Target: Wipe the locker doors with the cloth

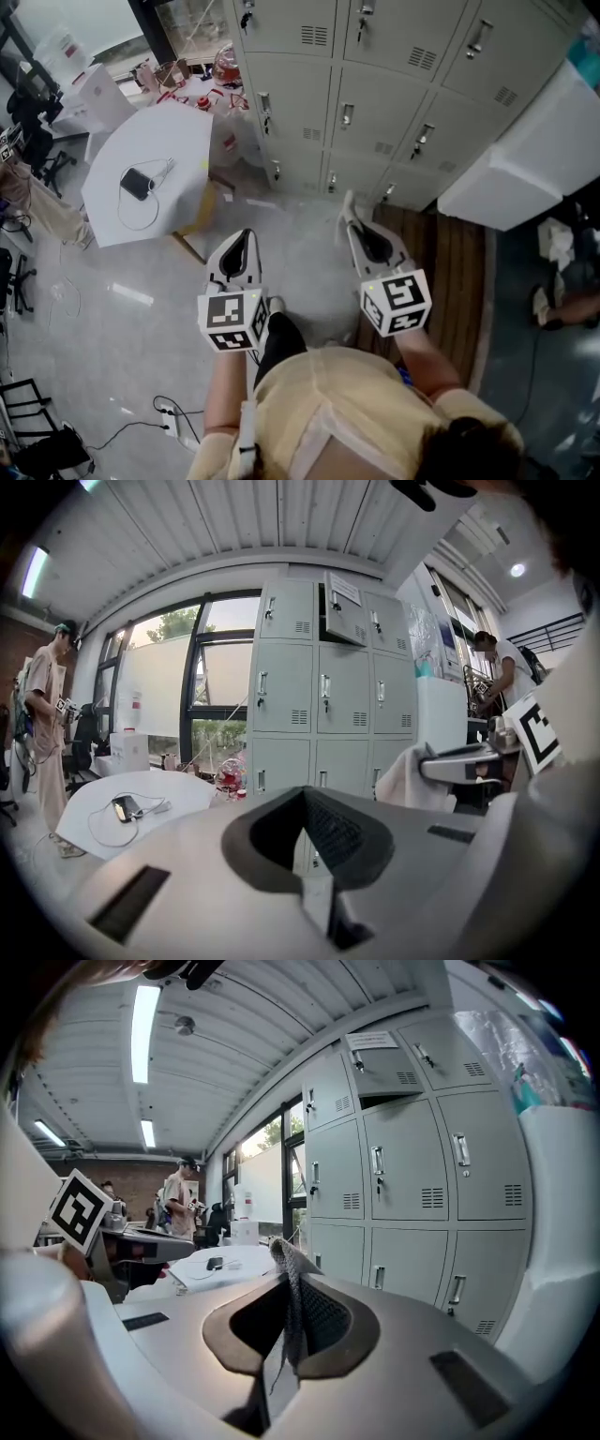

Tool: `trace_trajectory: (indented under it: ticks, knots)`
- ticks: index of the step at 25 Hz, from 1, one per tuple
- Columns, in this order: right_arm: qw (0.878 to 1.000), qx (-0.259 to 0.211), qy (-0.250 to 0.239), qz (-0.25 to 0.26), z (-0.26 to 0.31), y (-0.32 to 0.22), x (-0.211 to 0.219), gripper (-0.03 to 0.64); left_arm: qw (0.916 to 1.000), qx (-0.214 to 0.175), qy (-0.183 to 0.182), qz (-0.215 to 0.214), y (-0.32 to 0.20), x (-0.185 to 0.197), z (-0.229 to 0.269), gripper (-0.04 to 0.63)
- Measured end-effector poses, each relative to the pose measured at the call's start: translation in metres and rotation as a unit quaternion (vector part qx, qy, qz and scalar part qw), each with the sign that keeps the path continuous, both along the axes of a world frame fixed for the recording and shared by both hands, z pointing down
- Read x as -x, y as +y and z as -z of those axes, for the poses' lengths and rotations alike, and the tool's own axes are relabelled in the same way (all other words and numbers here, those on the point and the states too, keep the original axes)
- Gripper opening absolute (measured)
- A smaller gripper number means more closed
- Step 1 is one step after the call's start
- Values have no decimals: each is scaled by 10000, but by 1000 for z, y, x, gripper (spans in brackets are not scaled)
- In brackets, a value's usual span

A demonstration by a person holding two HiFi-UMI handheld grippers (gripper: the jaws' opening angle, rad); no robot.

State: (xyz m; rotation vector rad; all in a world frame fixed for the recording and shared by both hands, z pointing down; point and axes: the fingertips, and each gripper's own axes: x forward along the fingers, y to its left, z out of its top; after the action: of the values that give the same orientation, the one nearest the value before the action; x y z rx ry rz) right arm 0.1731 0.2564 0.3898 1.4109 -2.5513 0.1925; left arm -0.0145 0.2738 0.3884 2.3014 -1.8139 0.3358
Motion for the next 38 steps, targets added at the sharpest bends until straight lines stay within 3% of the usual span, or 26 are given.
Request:
trace_trajectory:
  ticks: [14,23,38]
  knots:
    - [9989,199,134,-406,-22,-87,98,18,9991,-16,-182,-383,-91,98,-4,2]
    - [9977,-67,189,-647,-15,-126,149,18,9979,-88,-230,-597,-127,147,-6,2]
    - [9983,-286,8,-508,-10,-227,190,18,9992,-184,7,-358,-220,180,-7,2]
